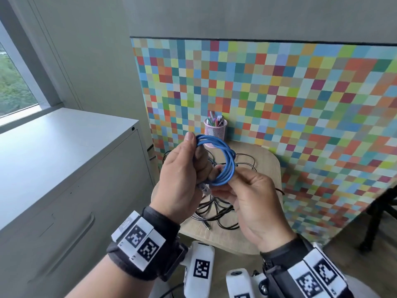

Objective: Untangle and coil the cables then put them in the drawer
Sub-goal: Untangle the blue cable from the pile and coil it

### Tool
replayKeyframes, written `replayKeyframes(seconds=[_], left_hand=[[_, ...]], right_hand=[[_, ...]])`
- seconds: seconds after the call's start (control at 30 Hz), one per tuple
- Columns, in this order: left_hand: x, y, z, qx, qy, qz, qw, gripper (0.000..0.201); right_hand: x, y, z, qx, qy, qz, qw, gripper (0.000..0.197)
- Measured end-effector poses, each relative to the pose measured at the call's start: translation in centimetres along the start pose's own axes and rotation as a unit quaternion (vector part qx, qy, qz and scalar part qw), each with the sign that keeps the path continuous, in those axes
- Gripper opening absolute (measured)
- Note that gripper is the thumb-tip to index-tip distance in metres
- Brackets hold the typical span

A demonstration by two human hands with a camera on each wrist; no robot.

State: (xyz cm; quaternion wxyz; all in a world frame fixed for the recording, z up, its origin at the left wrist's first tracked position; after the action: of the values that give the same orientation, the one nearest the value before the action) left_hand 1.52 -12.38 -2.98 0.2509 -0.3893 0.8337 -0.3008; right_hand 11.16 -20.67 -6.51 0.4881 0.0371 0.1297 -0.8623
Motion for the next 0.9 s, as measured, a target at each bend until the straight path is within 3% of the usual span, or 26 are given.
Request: replayKeyframes(seconds=[0.17, 0.3, 0.5, 0.6, 0.7, 0.8, 0.9], left_hand=[[-0.3, -0.7, -0.4, -0.124, -0.090, 0.023, 0.988, 0.042], [-0.2, -1.2, -0.1, -0.200, -0.119, 0.018, 0.972, 0.046], [0.0, -1.1, 0.1, -0.281, -0.154, 0.013, 0.947, 0.044], [0.8, -1.2, -0.1, -0.325, -0.233, -0.001, 0.917, 0.041], [1.8, -1.4, -0.3, -0.384, -0.324, -0.014, 0.865, 0.043], [1.7, -1.6, -1.3, -0.409, -0.376, -0.018, 0.832, 0.045], [0.2, -0.9, -2.3, -0.452, -0.375, -0.022, 0.809, 0.049]], right_hand=[[0.5, -0.2, 0.8, -0.188, -0.076, 0.023, 0.979, 0.031], [0.6, -0.8, 1.1, -0.152, -0.055, 0.017, 0.987, 0.026], [0.0, -0.4, 0.6, -0.156, -0.100, 0.017, 0.983, 0.019], [-0.1, -0.2, 0.7, -0.136, -0.102, 0.044, 0.984, 0.019], [-0.4, -0.3, 1.4, -0.115, -0.075, 0.066, 0.988, 0.029], [-0.5, -0.4, 1.9, -0.111, -0.067, 0.082, 0.988, 0.031], [-0.3, -0.6, 1.7, -0.139, -0.088, 0.106, 0.981, 0.022]])
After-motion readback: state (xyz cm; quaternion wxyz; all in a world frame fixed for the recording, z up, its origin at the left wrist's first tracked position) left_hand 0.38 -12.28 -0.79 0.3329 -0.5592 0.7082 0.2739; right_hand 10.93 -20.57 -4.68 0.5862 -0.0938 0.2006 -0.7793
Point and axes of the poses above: each hand's wrist, its own x-axis away from the middle knuckle, its own y-axis out of the back of the hand, z = x × y, the point moved 3 cm from there along -x, towards the middle knuckle, and after that the axes turned 7 degrees about x, right-handed, at the moved point
